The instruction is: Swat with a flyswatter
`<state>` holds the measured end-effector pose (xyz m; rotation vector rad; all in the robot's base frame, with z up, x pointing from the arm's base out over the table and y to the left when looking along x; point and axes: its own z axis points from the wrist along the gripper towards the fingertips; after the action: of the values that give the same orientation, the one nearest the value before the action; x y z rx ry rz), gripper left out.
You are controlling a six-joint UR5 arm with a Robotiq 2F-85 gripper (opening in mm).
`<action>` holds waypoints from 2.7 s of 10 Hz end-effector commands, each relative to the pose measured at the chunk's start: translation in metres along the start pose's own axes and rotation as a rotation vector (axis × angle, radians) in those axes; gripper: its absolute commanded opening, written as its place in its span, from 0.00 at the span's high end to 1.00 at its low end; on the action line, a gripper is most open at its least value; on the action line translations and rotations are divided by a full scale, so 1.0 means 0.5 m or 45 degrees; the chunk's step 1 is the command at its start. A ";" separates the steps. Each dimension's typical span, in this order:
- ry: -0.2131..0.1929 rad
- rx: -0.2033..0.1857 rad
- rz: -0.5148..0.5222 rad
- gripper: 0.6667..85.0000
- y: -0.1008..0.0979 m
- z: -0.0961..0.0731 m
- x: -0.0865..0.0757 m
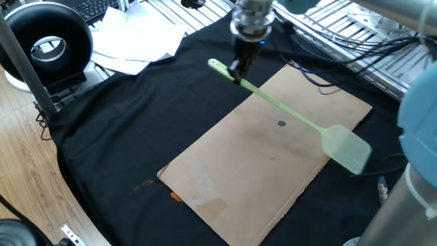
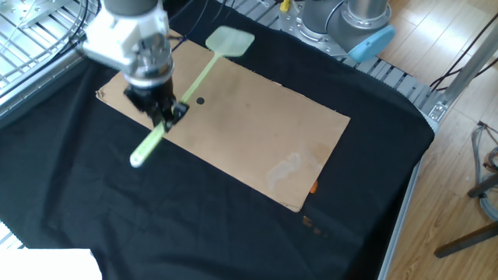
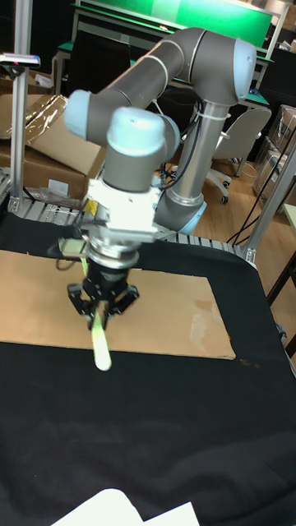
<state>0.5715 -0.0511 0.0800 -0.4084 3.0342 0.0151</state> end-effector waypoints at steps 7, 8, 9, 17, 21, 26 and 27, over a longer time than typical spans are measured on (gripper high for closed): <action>0.036 -0.013 0.040 0.99 0.019 0.018 -0.034; 0.032 -0.002 0.051 0.99 0.015 0.018 -0.036; 0.027 0.017 0.051 0.99 0.007 0.018 -0.038; 0.140 0.017 -0.067 0.99 0.077 0.004 -0.163; 0.111 0.024 -0.187 0.99 0.077 0.034 -0.199; 0.055 -0.004 -0.145 0.99 0.098 0.042 -0.225; 0.009 -0.023 -0.121 0.99 0.115 0.043 -0.244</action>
<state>0.6639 0.0194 0.0678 -0.6075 3.0560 -0.0159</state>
